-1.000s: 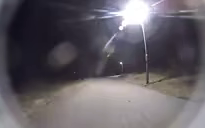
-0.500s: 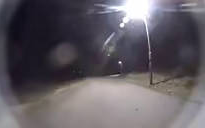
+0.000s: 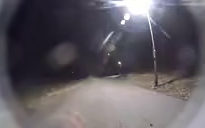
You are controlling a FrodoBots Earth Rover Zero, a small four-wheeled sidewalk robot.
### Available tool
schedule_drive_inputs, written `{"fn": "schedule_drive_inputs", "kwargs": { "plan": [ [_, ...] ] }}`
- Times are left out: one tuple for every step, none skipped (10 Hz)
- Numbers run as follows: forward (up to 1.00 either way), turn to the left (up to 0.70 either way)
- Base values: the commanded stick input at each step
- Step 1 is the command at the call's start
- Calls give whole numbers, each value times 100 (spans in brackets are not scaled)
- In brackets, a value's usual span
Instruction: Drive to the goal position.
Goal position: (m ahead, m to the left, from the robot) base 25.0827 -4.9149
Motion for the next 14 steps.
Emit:
{"fn": "schedule_drive_inputs", "kwargs": {
  "plan": [
    [100, 0],
    [100, 0],
    [100, 0],
    [100, 0],
    [100, 0],
    [100, 0],
    [100, 0],
    [100, 0],
    [100, 0],
    [100, 0],
    [100, 0],
    [100, 0],
    [100, 0],
    [100, 0]
  ]
}}
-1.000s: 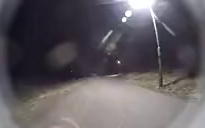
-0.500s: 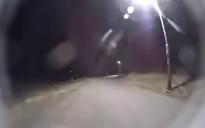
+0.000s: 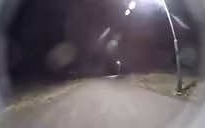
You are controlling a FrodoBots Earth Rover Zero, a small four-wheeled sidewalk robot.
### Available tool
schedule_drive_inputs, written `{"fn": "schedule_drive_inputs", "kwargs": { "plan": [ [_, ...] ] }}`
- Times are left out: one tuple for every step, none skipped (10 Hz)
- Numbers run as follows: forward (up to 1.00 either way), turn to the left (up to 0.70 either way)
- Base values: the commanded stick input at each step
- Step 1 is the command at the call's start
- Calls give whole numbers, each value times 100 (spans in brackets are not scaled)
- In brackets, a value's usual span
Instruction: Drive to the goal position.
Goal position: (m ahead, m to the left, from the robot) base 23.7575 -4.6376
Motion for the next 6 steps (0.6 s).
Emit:
{"fn": "schedule_drive_inputs", "kwargs": {
  "plan": [
    [100, 0],
    [100, 0],
    [100, 0],
    [100, 0],
    [100, 0],
    [100, 0]
  ]
}}
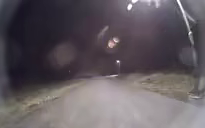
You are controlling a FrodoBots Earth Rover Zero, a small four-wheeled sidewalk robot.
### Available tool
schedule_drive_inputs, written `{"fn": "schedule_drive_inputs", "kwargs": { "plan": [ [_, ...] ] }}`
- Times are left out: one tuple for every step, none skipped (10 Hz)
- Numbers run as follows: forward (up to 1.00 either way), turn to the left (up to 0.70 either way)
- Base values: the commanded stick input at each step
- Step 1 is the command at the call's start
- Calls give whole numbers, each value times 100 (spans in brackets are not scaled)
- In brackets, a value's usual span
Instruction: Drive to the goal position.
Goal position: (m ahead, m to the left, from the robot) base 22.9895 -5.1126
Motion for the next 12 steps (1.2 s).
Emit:
{"fn": "schedule_drive_inputs", "kwargs": {
  "plan": [
    [100, 0],
    [100, 0],
    [100, 0],
    [100, 0],
    [100, 0],
    [100, 0],
    [100, 0],
    [100, 0],
    [100, 0],
    [100, 0],
    [100, 0],
    [100, 0]
  ]
}}
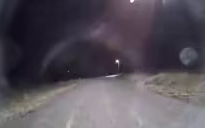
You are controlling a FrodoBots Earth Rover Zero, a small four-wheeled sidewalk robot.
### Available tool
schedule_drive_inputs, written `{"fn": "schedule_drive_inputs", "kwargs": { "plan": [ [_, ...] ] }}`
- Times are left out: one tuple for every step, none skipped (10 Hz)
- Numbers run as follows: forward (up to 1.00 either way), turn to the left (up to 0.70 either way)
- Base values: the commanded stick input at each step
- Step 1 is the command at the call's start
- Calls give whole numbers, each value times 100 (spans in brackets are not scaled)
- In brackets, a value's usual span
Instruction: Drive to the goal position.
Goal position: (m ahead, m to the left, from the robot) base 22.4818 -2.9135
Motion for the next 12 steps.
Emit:
{"fn": "schedule_drive_inputs", "kwargs": {
  "plan": [
    [100, 0],
    [100, 0],
    [100, 0],
    [100, 0],
    [100, 0],
    [100, 0],
    [100, 0],
    [100, 0],
    [100, 0],
    [100, 0],
    [100, 0],
    [100, 0]
  ]
}}
